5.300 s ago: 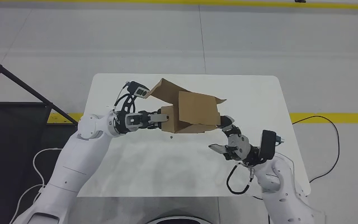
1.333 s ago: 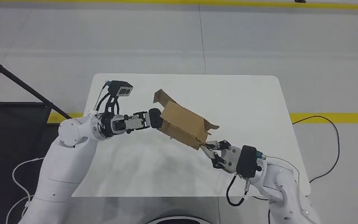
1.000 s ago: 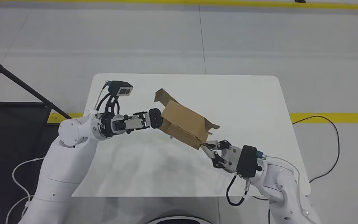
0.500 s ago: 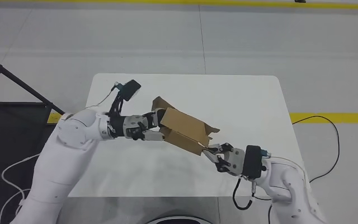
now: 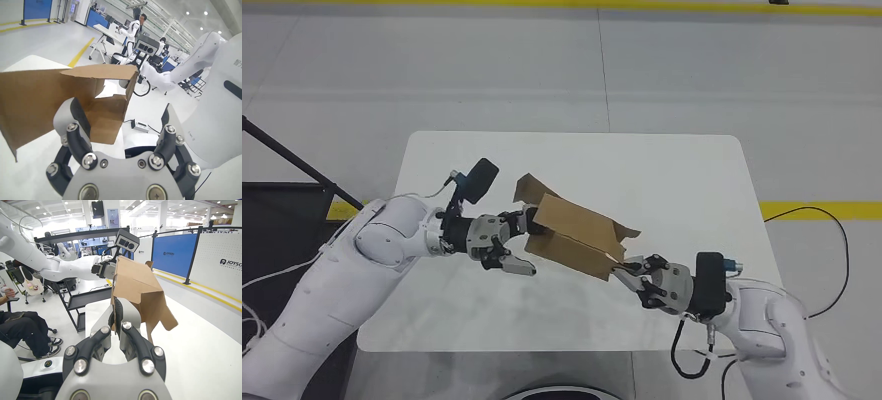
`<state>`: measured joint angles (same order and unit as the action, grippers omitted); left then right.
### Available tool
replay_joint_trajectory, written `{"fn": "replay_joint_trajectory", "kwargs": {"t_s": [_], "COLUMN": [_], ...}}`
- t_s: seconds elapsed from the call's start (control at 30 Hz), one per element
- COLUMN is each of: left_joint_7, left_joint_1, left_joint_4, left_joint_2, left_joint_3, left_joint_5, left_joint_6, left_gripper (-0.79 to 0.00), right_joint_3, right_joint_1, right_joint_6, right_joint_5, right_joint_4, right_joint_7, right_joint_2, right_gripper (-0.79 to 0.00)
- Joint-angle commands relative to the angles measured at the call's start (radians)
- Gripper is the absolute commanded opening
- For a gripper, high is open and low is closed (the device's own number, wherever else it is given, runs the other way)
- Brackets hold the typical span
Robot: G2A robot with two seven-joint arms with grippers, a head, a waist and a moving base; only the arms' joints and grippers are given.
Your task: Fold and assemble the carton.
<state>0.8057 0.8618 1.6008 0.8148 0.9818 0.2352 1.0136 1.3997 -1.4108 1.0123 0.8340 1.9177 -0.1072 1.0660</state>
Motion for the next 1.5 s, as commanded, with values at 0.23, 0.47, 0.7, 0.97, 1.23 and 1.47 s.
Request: {"fn": "replay_joint_trajectory", "kwargs": {"t_s": [0.23, 0.47, 0.7, 0.97, 1.23, 1.47], "left_joint_7": [0.002, -0.021, -0.008, 0.002, 0.002, 0.002], "left_joint_1": [0.0, 0.008, 0.005, -0.001, -0.019, -0.033], "left_joint_4": [-0.001, 0.013, 0.031, 0.044, 0.042, 0.061], "left_joint_2": [-0.001, 0.001, 0.006, 0.004, 0.0, -0.007], "left_joint_3": [0.0, 0.008, 0.012, -0.002, -0.032, -0.06], "left_joint_5": [0.005, -0.036, -0.062, -0.058, -0.06, -0.045], "left_joint_6": [-0.001, -0.005, -0.001, -0.001, -0.001, -0.001], "left_gripper": [0.0, 0.0, 0.0, -0.126, -0.332, -0.502], "right_joint_3": [-0.001, -0.012, -0.022, -0.03, -0.034, -0.04], "right_joint_1": [0.001, -0.002, 0.007, 0.019, 0.026, 0.033], "right_joint_6": [0.0, -0.02, -0.01, -0.003, -0.002, -0.006], "right_joint_5": [-0.012, -0.008, -0.029, -0.058, -0.077, -0.089], "right_joint_4": [0.002, 0.012, 0.005, 0.001, -0.005, -0.011], "right_joint_7": [-0.009, -0.015, -0.043, -0.067, -0.081, -0.089], "right_joint_2": [-0.005, -0.005, -0.009, -0.014, -0.019, -0.022], "right_gripper": [-0.785, -0.785, -0.785, -0.785, -0.785, -0.785]}}
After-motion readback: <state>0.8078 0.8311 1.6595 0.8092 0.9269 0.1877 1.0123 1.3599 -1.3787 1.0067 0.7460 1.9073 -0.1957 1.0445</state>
